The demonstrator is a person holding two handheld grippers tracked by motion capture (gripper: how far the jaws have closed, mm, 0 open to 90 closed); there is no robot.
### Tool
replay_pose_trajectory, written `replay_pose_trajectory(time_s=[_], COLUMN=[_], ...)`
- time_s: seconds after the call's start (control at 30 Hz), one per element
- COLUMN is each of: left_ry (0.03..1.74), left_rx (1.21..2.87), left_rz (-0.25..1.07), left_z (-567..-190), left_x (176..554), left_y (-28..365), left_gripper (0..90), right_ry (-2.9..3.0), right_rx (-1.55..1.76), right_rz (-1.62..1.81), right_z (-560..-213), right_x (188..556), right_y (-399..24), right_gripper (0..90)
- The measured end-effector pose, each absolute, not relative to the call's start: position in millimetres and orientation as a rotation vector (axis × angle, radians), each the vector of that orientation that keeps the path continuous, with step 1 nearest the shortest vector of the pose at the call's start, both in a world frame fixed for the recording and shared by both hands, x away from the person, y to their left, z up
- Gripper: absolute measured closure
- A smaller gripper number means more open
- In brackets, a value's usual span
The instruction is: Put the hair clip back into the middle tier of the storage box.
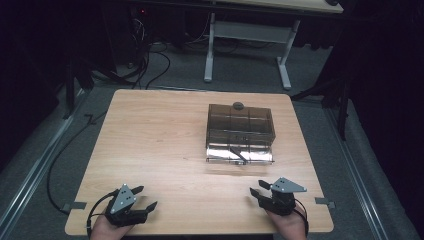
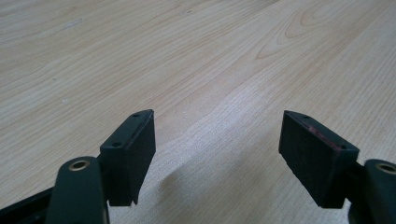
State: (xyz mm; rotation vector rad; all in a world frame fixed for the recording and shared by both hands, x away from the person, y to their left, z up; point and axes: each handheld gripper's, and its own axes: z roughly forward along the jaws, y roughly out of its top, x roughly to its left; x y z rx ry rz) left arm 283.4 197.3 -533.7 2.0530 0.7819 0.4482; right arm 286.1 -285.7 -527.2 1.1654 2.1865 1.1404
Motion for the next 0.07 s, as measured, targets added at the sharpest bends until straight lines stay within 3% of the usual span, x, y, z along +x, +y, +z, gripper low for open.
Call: replay_pose_trajectory(time_s=[0.07], left_ry=[0.781], left_rx=[2.051], left_rz=[0.447], left_z=[-533.7], left_x=[282.8], left_y=[197.5], left_gripper=[27.7], right_ry=[2.188], right_rx=[1.16], right_rz=[1.134], right_z=[-527.4], right_x=[286.6], right_y=[-284.8], right_gripper=[52.3])
